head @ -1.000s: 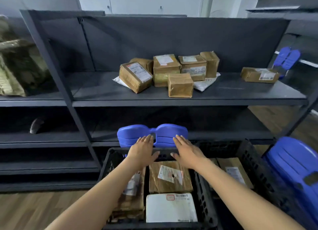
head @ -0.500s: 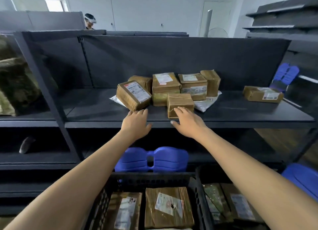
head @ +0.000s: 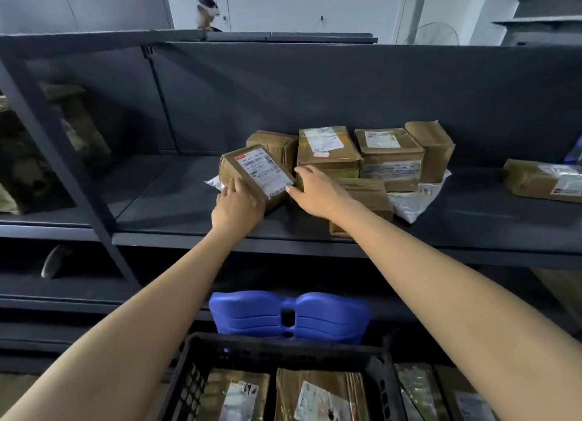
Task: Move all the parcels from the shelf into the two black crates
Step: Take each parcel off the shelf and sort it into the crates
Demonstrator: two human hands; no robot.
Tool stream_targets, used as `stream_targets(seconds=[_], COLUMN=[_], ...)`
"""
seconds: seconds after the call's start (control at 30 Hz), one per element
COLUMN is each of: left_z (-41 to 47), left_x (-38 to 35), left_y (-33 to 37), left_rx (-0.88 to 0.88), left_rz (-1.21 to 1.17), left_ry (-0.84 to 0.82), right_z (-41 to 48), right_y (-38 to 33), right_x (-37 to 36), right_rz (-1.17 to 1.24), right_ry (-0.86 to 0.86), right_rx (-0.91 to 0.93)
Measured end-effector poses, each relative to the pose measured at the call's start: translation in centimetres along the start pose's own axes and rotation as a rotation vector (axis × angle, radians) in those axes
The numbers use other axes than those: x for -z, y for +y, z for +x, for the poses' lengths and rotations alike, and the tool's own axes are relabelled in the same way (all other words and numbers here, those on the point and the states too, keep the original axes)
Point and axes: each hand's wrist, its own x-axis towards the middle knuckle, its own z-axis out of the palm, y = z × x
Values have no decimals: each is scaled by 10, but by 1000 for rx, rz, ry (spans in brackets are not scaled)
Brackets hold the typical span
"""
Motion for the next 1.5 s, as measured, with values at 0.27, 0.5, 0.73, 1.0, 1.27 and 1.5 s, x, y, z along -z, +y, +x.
stream_targets(seconds=[0.27, 0.5, 0.73, 1.0, 1.27, 1.5], left_z=[38, 51, 50, 4, -76, -151], left_x=[-18, -31, -24, 9, 26, 12], left_y=[-18, -9, -8, -30, -27, -23], left_rx=[152, 273, 285, 108, -93, -95], left_rz=[-369, -649, -721, -840, -1131, -1172], left_ry=[-67, -62, 54, 68, -45, -94], right_z=[74, 96, 87, 17, -85, -164], right_y=[-18, -20, -23, -34, -34, -28], right_x=[-44, -55, -43, -28, -29, -49], right_rz=[264, 327, 175, 528, 866, 1124], right_ry=[46, 79, 83, 115, 260, 193], right_rx=[-91, -155, -125, -167, -114, -167])
